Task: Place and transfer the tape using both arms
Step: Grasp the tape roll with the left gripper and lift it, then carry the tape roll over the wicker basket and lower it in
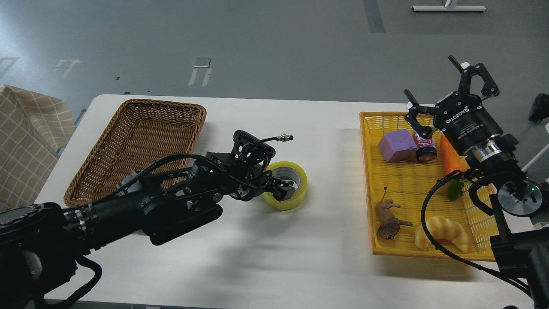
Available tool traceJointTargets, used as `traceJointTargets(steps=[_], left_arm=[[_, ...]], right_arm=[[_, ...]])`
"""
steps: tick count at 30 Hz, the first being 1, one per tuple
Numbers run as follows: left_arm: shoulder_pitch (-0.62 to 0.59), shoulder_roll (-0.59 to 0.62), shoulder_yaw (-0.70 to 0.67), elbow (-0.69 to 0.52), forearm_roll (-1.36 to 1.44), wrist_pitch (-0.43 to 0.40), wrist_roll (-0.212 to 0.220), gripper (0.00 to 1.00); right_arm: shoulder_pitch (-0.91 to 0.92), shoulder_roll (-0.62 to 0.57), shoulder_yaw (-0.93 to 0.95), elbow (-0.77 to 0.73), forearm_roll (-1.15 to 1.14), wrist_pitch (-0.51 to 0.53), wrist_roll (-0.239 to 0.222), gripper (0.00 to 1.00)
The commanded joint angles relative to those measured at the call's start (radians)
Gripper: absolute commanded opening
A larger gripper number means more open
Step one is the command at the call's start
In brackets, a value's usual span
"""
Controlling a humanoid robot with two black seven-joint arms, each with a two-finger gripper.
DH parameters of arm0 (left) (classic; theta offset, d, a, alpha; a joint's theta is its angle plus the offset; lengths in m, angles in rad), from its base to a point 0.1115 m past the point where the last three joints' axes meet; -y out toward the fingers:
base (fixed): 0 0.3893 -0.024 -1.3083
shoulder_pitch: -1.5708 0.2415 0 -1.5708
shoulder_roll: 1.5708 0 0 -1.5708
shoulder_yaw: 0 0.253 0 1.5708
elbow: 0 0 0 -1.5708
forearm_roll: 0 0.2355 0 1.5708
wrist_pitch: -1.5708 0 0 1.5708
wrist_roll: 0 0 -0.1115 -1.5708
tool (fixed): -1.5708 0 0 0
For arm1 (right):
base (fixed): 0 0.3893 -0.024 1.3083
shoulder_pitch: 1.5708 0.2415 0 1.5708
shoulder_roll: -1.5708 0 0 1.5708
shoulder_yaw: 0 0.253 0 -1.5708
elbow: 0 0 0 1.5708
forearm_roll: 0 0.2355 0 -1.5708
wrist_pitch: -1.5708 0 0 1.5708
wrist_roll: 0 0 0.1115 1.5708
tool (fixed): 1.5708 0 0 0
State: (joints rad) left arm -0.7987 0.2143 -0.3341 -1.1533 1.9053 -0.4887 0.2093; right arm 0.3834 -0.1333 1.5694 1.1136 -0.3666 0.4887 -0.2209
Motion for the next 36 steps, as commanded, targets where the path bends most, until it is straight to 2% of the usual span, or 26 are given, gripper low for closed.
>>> traceJointTargets(steps=[1, 3, 4, 6, 17, 25, 29, 36], left_arm=[[-0.014, 0.000, 0.003, 0.013, 0.032, 0.000, -0.028, 0.00], [-0.014, -0.001, 0.003, 0.027, 0.052, 0.000, -0.048, 0.00], [-0.013, -0.001, 0.003, 0.040, 0.078, 0.000, -0.079, 0.00], [-0.013, -0.001, 0.003, 0.050, 0.127, 0.000, -0.108, 0.00], [-0.037, 0.017, 0.000, 0.050, 0.152, 0.000, -0.113, 0.00], [-0.120, 0.063, -0.003, 0.040, 0.109, 0.000, -0.117, 0.00], [-0.203, 0.115, 0.000, 0.040, 0.041, 0.000, -0.137, 0.00], [-0.272, 0.210, -0.002, 0.038, 0.020, 0.000, -0.171, 0.00]], right_arm=[[-0.001, 0.003, -0.002, 0.000, 0.000, 0.000, 0.000, 1.00], [0.000, 0.004, -0.002, 0.000, 0.000, 0.000, 0.000, 1.00], [0.000, 0.006, -0.002, 0.000, 0.000, 0.000, 0.000, 1.00], [0.000, 0.014, -0.002, 0.000, 0.000, 0.000, 0.000, 1.00], [0.000, 0.034, -0.002, 0.000, 0.000, 0.000, 0.000, 1.00], [0.002, 0.044, 0.001, 0.000, 0.000, 0.000, 0.000, 1.00], [0.008, 0.052, 0.001, 0.000, 0.000, 0.000, 0.002, 1.00], [0.009, 0.064, 0.001, 0.000, 0.000, 0.000, 0.002, 1.00]])
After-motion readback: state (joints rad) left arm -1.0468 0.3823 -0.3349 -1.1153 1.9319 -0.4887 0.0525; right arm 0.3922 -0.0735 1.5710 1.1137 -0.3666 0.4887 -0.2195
